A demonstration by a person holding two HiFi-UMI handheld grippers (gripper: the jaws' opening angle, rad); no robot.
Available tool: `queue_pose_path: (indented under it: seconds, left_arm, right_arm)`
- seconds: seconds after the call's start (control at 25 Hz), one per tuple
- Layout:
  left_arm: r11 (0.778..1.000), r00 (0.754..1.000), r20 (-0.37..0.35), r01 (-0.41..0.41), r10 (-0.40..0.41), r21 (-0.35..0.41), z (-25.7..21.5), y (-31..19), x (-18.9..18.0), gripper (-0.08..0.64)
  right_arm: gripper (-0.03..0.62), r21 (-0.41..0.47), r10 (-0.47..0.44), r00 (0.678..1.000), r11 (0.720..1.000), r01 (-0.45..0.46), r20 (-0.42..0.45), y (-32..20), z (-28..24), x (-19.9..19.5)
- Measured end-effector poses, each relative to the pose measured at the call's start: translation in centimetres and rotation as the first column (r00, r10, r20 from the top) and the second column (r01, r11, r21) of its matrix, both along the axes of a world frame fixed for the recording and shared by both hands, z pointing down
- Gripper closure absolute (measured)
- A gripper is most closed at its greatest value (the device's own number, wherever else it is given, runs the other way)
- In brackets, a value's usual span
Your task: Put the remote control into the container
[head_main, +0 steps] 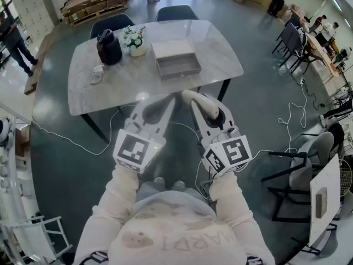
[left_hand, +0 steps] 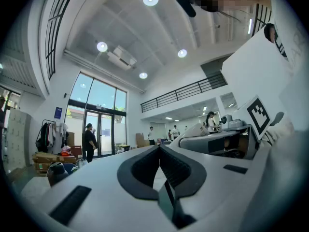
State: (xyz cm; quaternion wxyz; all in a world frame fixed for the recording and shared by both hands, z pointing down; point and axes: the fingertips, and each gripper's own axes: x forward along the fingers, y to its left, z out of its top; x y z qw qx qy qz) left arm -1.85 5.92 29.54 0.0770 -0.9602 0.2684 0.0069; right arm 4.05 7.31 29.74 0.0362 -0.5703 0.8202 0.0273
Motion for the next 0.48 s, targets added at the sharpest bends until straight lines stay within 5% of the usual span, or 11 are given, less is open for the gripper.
queue_pose_path:
  seconds: [0.48]
  left_arm:
    - [1.0, 1.0, -0.001, -0.003, 0.003, 0.002, 0.08, -0.56, -0.74, 0.549]
  right_arm:
    - [0.483, 0.003, 0.002, 1.0, 1.0, -0.002, -0.002, -0.45, 0.07, -0.85]
